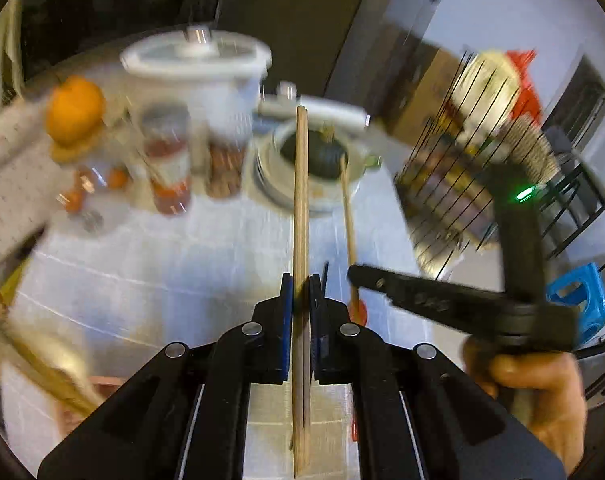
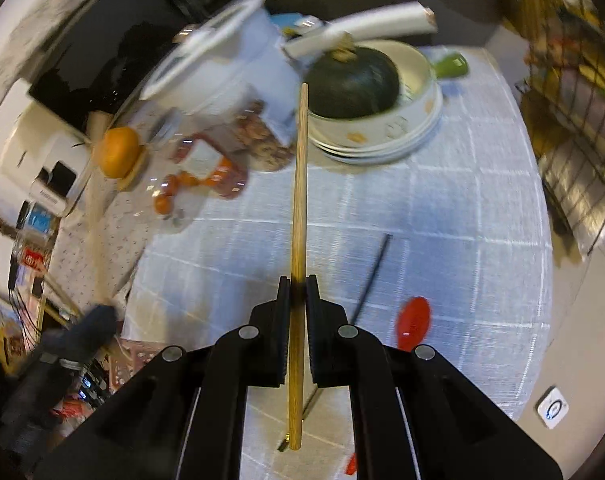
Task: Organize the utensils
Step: 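Lower both wooden chopsticks into the pink basket and open both tools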
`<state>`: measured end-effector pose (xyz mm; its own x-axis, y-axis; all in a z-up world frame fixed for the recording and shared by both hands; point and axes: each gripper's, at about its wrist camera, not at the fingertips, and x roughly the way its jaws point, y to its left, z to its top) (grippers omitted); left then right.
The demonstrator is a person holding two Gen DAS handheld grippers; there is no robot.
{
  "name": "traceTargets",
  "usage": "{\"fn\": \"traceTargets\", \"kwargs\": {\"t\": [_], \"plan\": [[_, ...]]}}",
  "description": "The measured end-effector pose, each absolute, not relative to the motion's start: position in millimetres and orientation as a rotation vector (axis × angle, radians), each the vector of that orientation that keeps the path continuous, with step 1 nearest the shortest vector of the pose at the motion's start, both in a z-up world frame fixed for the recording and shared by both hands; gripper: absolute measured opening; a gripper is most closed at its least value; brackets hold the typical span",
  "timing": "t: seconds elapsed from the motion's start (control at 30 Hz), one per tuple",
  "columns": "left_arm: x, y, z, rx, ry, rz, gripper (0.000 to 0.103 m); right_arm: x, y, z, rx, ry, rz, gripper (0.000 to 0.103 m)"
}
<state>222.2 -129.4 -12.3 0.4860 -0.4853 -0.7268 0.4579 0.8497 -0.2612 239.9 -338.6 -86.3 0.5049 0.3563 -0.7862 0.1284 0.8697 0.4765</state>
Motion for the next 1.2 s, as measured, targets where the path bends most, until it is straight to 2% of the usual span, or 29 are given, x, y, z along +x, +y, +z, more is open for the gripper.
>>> {"fn": "traceTargets", "kwargs": {"t": [0.2, 0.47, 0.73, 0.97, 1.2], "plan": [[191.2, -60.5, 35.9, -0.023, 0.715, -0.499, 0.007, 226.8, -297.3, -52.3, 0.461, 0.950, 0.224, 0.008], [194.9, 20.1, 23.0, -0.241, 0.622, -0.423, 0.007, 205.3, -232.3, -10.0, 0.429, 0.800, 0.356, 0.008], [190.9, 28.6, 8.9, -0.242, 0.554, -0.431, 0.007, 191.8, -201.5, 7.8, 0.414, 0.671, 0.391, 0.008], [187.2, 17.6, -13.5, -0.214, 0.429, -0.422, 0.007, 191.9, -200.4, 0.4, 0.435, 0.640, 0.383, 0.008], [189.1, 11.1, -48.7, -0.171, 0.461, -0.397, 0.008, 195.6, -204.2, -7.3, 0.444, 0.644, 0.378, 0.008]]}}
